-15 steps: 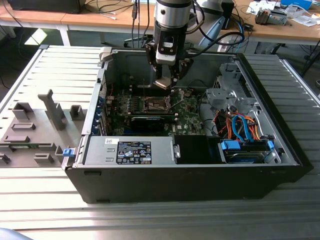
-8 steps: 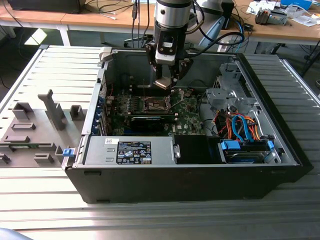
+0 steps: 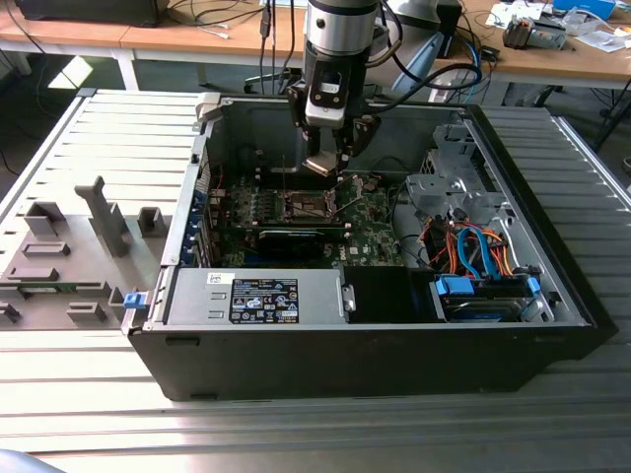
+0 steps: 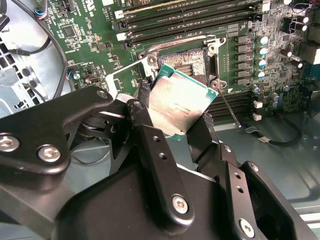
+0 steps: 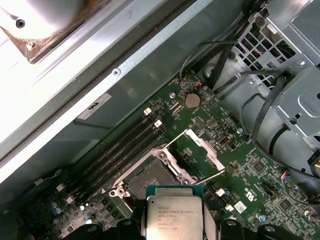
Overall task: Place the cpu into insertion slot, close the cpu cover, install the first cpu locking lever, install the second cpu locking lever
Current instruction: 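Place the cpu into insertion slot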
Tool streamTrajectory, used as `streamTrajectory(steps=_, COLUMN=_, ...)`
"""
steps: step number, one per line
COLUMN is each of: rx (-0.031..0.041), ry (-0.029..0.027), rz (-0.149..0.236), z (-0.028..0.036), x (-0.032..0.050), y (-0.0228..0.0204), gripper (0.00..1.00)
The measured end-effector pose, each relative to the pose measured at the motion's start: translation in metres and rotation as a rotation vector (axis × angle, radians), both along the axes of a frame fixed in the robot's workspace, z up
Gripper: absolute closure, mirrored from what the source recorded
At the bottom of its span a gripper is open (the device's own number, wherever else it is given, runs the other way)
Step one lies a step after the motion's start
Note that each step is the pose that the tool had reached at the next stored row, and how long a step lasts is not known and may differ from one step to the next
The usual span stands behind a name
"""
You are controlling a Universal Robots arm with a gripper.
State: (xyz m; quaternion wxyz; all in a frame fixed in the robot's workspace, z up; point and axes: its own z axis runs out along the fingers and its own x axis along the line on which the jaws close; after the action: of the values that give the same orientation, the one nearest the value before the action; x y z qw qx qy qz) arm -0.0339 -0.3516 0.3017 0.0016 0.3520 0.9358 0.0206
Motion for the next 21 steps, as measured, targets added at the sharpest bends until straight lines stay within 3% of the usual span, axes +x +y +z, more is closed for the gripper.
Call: streamTrajectory(steps=21, rx=0.0001, ry=0.0000, rz=-0.032, z=0.0000, x=0.0000, y=0.0000, gripper=0.46)
